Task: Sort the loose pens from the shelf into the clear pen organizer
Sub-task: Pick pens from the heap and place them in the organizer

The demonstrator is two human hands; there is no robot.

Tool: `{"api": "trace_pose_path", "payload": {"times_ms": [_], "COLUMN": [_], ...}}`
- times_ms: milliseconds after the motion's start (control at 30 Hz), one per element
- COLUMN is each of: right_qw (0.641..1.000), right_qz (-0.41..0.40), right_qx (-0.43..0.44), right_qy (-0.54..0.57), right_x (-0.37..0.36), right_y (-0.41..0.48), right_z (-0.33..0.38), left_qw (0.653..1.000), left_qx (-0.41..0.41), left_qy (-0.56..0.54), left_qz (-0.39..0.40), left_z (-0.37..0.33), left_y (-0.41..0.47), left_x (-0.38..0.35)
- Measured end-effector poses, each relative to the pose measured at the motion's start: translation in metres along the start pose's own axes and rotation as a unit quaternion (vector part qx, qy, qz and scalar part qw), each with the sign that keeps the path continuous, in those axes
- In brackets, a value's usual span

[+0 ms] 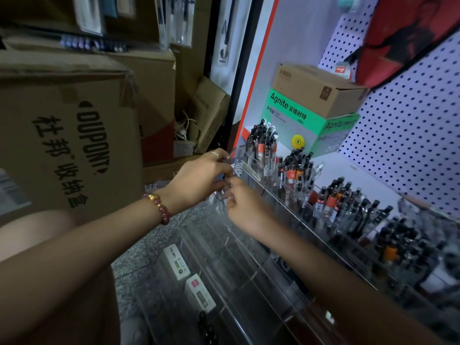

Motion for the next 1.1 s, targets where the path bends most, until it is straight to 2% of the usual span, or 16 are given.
{"api": "trace_pose_path", "payload": {"times_ms": [133,200,267,367,467,600,700,800,867,933,1100], "right_qw": [1.0,0.999,0.999,0.998,0.99,0.967,0.953,0.952,0.952,0.953,0.973], "right_qz": [-0.02,-0.009,-0.007,-0.043,-0.129,-0.246,-0.278,-0.25,-0.198,-0.153,0.008], "right_qx": [-0.013,0.0,0.018,0.045,0.058,0.022,-0.02,-0.113,-0.185,-0.223,-0.227], "right_qy": [-0.02,-0.044,-0.047,-0.022,0.023,0.068,0.118,0.133,0.14,0.135,-0.038], "right_x": [0.021,0.033,0.047,0.078,0.12,0.182,0.225,0.255,0.263,0.261,0.222], "right_y": [-0.006,-0.01,-0.018,-0.031,-0.04,-0.057,-0.071,-0.078,-0.081,-0.08,-0.066], "right_z": [0.003,0.008,0.014,0.023,0.024,-0.003,-0.044,-0.103,-0.145,-0.186,-0.251], "left_qw": [0.999,0.996,0.995,0.992,0.977,0.951,0.932,0.928,0.926,0.93,0.93], "left_qx": [-0.028,-0.054,-0.063,-0.096,-0.128,-0.168,-0.197,-0.218,-0.226,-0.226,-0.215], "left_qy": [0.004,-0.014,-0.044,-0.077,-0.119,-0.163,-0.219,-0.246,-0.26,-0.262,-0.298], "left_qz": [0.031,0.065,0.063,-0.031,-0.123,-0.202,-0.213,-0.178,-0.153,-0.12,-0.022], "left_z": [0.004,0.007,0.009,0.001,-0.022,-0.066,-0.102,-0.133,-0.149,-0.162,-0.188], "left_y": [0.005,0.006,0.007,0.016,0.03,0.053,0.075,0.098,0.111,0.121,0.143], "left_x": [0.001,0.004,0.014,0.037,0.059,0.075,0.075,0.064,0.055,0.045,0.022]}}
Point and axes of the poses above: each hand's wrist, its own y-axis towards the middle knuckle, its own x-axis out of the back of the hand, z = x × y, the point moved 5 cm from there along y, towards the middle knuckle, and after that the axes turned 11 degrees about -x, right-handed, at the moved point
